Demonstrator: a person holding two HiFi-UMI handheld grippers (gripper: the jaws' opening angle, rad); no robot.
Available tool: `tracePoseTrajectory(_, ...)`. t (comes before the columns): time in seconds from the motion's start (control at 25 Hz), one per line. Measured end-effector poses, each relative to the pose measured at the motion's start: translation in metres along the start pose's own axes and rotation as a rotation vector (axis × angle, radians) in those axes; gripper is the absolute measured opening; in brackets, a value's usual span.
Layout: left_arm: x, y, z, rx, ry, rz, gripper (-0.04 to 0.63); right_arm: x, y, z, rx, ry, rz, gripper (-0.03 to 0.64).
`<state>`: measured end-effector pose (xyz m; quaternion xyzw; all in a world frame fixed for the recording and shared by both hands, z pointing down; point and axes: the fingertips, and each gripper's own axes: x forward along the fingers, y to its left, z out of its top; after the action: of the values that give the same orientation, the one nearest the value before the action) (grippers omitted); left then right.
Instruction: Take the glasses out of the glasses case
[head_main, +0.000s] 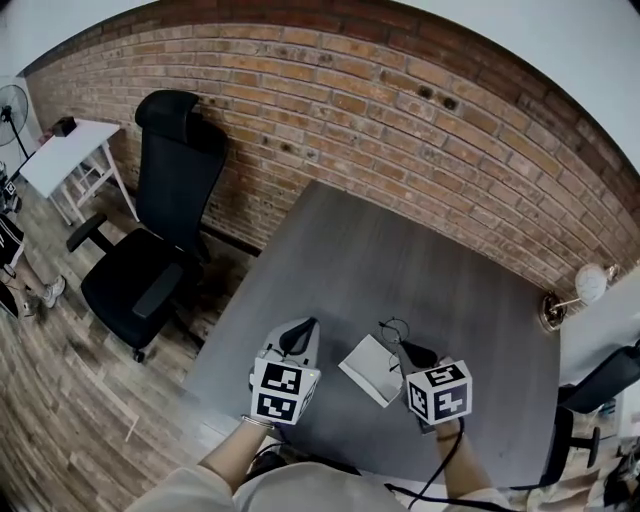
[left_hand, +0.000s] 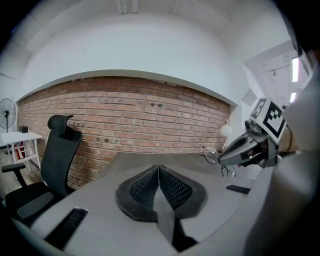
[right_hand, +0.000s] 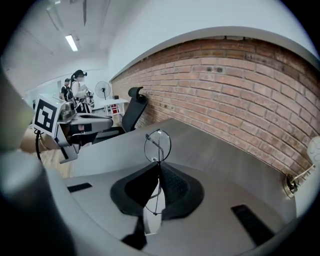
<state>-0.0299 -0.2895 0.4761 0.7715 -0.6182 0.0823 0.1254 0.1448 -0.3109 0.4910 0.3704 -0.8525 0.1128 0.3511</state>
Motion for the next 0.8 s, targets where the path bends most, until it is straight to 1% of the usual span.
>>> tracePoseTrajectory(0.24, 0.003, -0.005, 0.02, 0.012, -0.02, -0.036, 0.021, -0.025, -0.018, 0.024, 0.076, -0.146, -0.122, 0.04)
tracePoseTrajectory(0.52, 0.01, -0.016, 0.058, 0.059, -0.083, -0.078, 0.021, -0.057, -0.045, 0.038, 0.184, -0.279, -0.249, 0.04)
tracePoseTrajectory(0.8, 0.025, -0.029, 0.081, 0.082, -0.121, -0.12, 0.021, -0.093, -0.067, 0.051, 0.275, -0.417, -0.374, 0.04)
